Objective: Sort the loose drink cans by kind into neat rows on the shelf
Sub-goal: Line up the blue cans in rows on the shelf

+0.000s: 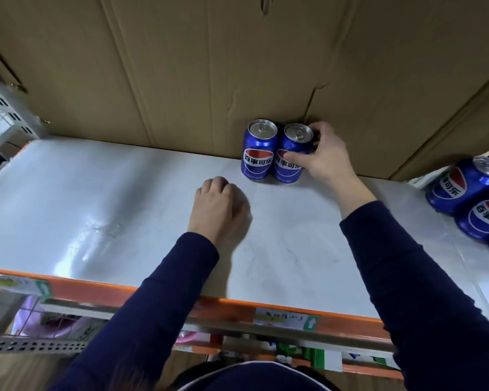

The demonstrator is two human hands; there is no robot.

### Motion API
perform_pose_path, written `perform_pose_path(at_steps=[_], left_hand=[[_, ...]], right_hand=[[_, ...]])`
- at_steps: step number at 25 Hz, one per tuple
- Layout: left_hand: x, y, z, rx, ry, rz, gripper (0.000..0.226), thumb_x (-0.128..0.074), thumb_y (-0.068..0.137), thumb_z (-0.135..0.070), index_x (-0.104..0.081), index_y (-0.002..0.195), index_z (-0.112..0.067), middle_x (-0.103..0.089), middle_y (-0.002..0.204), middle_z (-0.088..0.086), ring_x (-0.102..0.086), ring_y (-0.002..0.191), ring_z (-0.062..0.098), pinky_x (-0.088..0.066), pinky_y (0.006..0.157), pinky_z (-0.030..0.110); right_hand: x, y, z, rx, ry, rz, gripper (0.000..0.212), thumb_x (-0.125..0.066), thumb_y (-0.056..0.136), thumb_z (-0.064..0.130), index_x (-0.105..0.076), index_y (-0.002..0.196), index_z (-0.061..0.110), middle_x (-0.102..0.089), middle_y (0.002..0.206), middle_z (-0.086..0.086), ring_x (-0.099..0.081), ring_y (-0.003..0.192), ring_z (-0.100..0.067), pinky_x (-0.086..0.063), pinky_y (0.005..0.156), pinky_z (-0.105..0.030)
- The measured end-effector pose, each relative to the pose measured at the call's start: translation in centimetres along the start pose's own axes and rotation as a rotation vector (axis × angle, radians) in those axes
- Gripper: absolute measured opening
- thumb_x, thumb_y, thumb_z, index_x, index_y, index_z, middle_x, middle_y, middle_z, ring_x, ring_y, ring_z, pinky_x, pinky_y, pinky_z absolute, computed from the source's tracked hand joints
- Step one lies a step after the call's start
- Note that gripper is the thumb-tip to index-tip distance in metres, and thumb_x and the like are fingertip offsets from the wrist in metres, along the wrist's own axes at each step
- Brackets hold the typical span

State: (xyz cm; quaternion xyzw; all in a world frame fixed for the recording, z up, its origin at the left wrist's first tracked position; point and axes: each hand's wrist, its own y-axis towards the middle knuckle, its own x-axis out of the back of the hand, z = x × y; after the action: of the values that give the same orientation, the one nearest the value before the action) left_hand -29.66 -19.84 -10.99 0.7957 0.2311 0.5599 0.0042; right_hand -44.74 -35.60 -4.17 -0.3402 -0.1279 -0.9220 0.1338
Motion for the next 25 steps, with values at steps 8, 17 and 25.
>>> perform_pose_path(at_steps=[8, 17, 25], left_hand=[[-0.6, 0.8, -1.2, -0.190, -0.142, 0.056, 0.033, -0.063, 0.087, -0.020, -0.063, 0.116, -0.004, -0.060, 0.113, 0.014, -0.056, 0.103, 0.033, -0.045, 0.089, 0.040], [-5.9, 0.2, -19.6, -0.444, -0.378, 0.228, 0.030, -0.062, 0.090, -0.030, -0.063, 0.117, -0.016, -0.062, 0.113, 0.000, -0.060, 0.099, 0.018, -0.045, 0.084, 0.030], [-7.9, 2.9, -33.7, -0.639, -0.361, 0.165, 0.043, -0.063, 0.090, -0.025, -0.055, 0.128, -0.007, -0.055, 0.122, 0.010, -0.052, 0.113, 0.026, -0.039, 0.098, 0.032]], right_hand=[[3.2, -6.5, -4.9, -0.091, -0.052, -0.043, 0.041, -0.073, 0.083, 0.025, -0.060, 0.121, 0.015, -0.062, 0.107, 0.001, -0.057, 0.095, -0.013, -0.049, 0.086, -0.031], [20.7, -15.9, -16.1, -0.136, -0.289, -0.773, 0.022, -0.072, 0.078, 0.017, -0.066, 0.097, 0.010, -0.062, 0.097, -0.010, -0.055, 0.087, -0.019, -0.041, 0.080, -0.017], [28.3, -14.7, -22.0, -0.073, -0.434, -0.407, 0.062, -0.075, 0.080, 0.038, -0.059, 0.129, 0.005, -0.057, 0.131, -0.010, -0.053, 0.119, -0.026, -0.041, 0.099, -0.033]])
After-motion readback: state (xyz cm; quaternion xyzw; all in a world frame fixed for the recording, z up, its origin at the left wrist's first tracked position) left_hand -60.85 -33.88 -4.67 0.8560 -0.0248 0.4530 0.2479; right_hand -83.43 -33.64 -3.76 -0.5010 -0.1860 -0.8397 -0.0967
